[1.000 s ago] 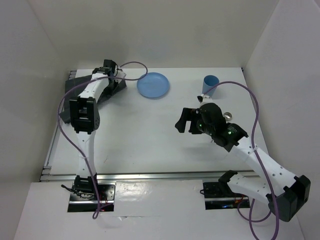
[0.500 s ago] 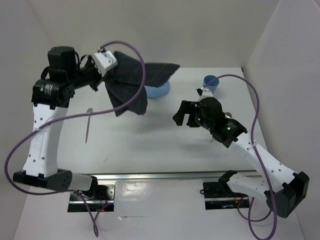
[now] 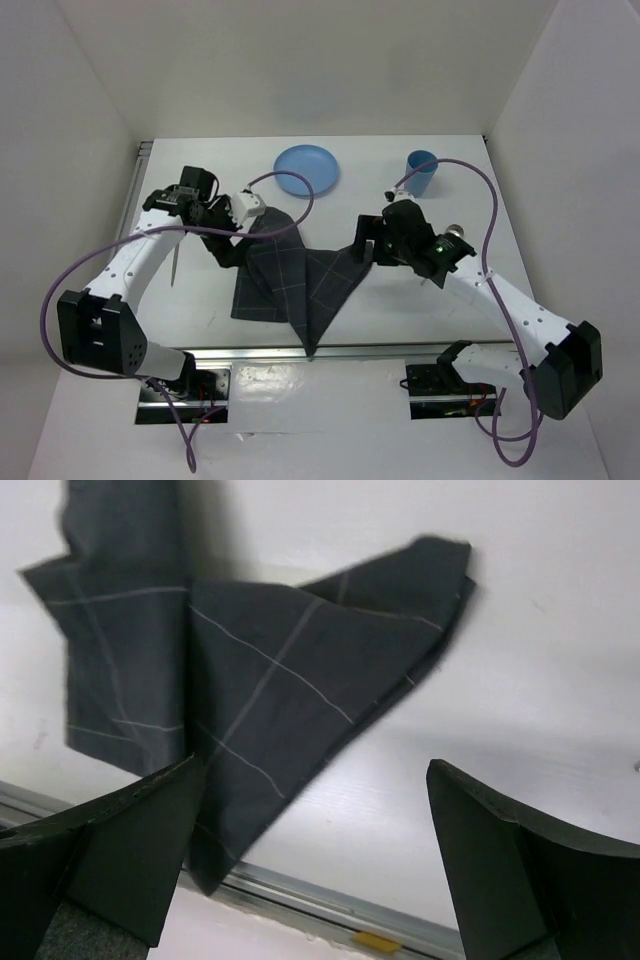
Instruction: Set the dinner table for one person
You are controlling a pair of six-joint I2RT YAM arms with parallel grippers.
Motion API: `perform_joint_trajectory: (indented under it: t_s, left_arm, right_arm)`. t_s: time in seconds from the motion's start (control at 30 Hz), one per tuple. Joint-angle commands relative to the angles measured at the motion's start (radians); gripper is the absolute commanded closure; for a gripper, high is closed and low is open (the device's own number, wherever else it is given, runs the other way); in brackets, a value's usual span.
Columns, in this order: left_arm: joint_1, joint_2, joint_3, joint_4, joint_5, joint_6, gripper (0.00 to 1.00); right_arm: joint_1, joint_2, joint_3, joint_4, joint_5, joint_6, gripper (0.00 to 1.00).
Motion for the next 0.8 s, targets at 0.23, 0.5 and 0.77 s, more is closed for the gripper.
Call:
perform_joint_trajectory:
  t_s: [0.23,0.5,0.77]
  left_arm:
    - [0.018,0.545,0.522,0.137,-0.038,-0.367,0.06]
    - [0.018,0.907,0.914,0.022,0.006,-0.412,0.00]
    - [-0.034,0.975,0.899,0.039,-0.038,-0.412,0.03]
  right_arm:
    - [0.055,0.115,-0.093,0.164,-0.395,-0.236,0.07]
    - [0.162,0.147,-0.184,0.284,-0.445,-0.252,0.08]
    - [0.440,0.332,-0.060,0.219,-0.250,-0.310,0.07]
